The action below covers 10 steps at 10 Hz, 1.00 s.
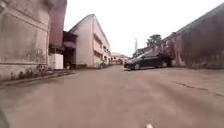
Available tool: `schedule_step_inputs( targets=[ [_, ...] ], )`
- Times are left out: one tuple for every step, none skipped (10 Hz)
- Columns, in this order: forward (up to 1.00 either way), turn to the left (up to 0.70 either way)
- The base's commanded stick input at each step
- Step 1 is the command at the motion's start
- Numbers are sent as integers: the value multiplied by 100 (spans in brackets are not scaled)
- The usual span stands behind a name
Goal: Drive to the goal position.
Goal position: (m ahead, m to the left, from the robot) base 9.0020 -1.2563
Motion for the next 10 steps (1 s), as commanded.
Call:
schedule_step_inputs(
  targets=[
    [100,0],
    [100,0],
    [100,0],
    [100,0],
    [100,0],
    [100,0],
    [100,0],
    [100,0],
    [100,0],
    [100,0]
  ],
)
